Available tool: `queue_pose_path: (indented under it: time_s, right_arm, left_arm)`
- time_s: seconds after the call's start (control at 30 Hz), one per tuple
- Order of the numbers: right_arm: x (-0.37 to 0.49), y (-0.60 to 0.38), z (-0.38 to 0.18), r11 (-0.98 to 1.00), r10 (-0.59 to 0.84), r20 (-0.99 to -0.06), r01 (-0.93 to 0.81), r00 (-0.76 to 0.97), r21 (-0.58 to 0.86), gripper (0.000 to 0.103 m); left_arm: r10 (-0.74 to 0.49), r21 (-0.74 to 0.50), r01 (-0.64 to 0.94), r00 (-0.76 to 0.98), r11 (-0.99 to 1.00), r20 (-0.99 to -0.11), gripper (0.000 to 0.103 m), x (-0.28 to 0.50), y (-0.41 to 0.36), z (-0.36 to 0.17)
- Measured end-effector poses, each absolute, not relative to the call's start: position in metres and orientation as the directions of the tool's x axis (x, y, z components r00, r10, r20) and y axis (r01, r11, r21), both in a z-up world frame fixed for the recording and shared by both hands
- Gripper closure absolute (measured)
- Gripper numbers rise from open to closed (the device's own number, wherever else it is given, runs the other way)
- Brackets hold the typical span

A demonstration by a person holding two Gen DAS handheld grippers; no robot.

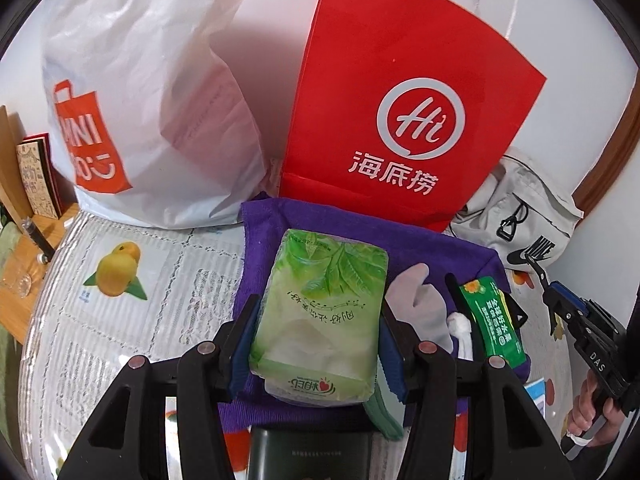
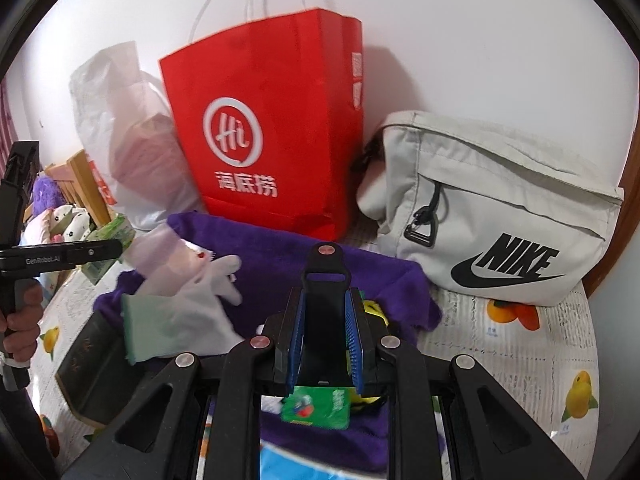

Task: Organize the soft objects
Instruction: 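Carry the green tissue pack over the purple towel with left gripper, then open left gripper to drop tissue pack onto the towel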

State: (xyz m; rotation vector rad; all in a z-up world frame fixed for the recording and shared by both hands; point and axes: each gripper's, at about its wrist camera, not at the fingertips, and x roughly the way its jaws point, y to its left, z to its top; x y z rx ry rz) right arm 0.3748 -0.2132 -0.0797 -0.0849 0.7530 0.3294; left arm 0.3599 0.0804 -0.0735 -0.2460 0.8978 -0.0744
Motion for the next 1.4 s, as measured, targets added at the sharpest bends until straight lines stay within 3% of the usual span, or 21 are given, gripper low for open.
queue_pose_path:
  time_s: [0.63, 1.1, 1.2, 1.27, 1.4]
  right_arm:
    - [0.418, -0.218, -0.130, 0.952, 0.237, -0.779, -0.300, 0.581, 0.066, 0.083]
    - [0.421, -0.216, -0.134, 0.945, 0.256, -0.803, -0.314, 0.539, 0.091, 0.082]
    - [0.416, -0.216, -0.129, 0.941, 0.271, -0.797, -0.323, 0.540, 0.100, 0.073]
    - [0.410, -0.215, -0.123, 0.940, 0.273, -0.788, -0.326, 0.552, 0.097, 0.060]
    - [0.395, -0.216, -0.112, 0.940, 0.280, -0.770, -0.325, 0.574, 0.099, 0.044]
  left_arm:
    - [-0.205, -0.278, -0.059, 0.533, 0.959, -0.821, 0.048, 0.414, 0.078, -0.116]
    - [-0.249, -0.306, -0.025, 0.519, 0.952, -0.818, 0.046, 0.409, 0.078, -0.114]
    - [-0.248, -0.310, -0.032, 0.523, 0.950, -0.816, 0.041, 0.406, 0.078, -0.111]
    - [-0.250, -0.311, -0.031, 0.521, 0.950, -0.816, 0.033, 0.403, 0.077, -0.106]
    - [-0.230, -0.287, -0.028, 0.522, 0.958, -0.821, 0.029, 0.393, 0.076, -0.095]
